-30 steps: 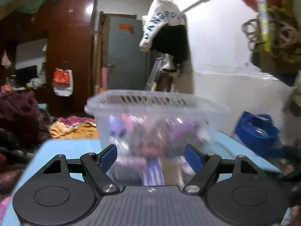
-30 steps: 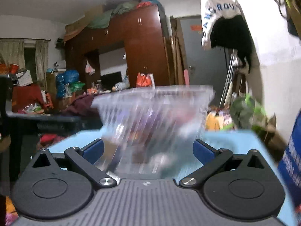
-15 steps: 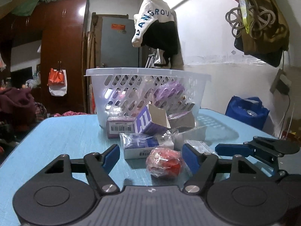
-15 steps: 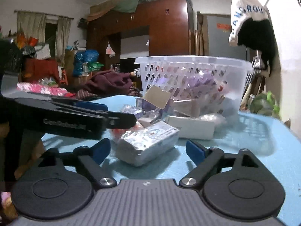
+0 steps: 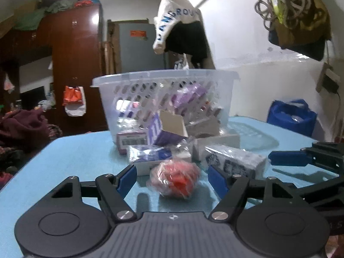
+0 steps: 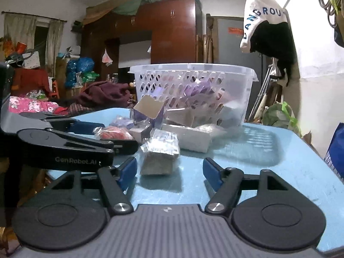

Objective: Organize objects
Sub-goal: 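Grasp the red bagged item with the left gripper while the right gripper grasps the foil-wrapped pack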

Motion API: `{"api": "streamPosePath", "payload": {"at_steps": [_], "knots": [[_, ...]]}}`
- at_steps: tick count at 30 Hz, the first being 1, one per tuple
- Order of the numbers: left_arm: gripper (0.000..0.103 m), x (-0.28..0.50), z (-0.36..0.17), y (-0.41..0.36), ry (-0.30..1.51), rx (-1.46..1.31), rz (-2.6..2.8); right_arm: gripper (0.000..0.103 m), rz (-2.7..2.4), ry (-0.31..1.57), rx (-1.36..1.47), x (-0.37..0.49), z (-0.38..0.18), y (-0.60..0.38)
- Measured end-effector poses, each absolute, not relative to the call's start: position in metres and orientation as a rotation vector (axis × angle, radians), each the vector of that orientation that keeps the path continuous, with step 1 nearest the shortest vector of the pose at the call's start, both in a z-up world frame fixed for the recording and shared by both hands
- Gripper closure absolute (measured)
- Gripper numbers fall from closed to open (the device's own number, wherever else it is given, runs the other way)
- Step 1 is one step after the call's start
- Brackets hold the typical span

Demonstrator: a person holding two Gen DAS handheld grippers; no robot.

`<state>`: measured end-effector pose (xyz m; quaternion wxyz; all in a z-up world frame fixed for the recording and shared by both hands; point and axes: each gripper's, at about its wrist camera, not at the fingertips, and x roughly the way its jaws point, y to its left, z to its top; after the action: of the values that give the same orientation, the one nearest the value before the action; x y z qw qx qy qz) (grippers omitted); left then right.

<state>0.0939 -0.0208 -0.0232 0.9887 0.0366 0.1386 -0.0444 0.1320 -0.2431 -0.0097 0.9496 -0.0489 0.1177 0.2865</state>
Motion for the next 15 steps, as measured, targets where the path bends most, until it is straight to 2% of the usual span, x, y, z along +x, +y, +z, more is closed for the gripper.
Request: {"api": "streamPosePath", "payload": {"at_steps": [2, 4, 5, 6, 8, 15], "knots": [[0.030, 0.096, -0.023, -0.016, 0.295, 0.050, -0.085, 0.032, 0.591, 0.239, -0.098, 0.135, -0.008, -0.239], [0.050, 0.099, -0.024, -0.013, 0.314, 0.038, -0.105, 0.032, 0.596, 0.239, -0.111, 0.137, -0.010, -0.234], [0.053, 0.100, -0.025, -0.012, 0.324, 0.035, -0.110, 0.034, 0.602, 0.244, -0.114, 0.139, -0.010, -0.231], [0.053, 0.100, -0.026, -0.011, 0.324, 0.037, -0.109, 0.044, 0.616, 0.249, -0.115, 0.140, -0.011, -0.230], [0.053, 0.096, -0.026, -0.011, 0.301, 0.037, -0.106, 0.058, 0.650, 0.258, -0.105, 0.138, -0.014, -0.230], [0.053, 0.076, -0.017, -0.007, 0.209, 0.048, -0.099, 0.059, 0.644, 0.192, -0.092, 0.121, -0.003, -0.246]]}}
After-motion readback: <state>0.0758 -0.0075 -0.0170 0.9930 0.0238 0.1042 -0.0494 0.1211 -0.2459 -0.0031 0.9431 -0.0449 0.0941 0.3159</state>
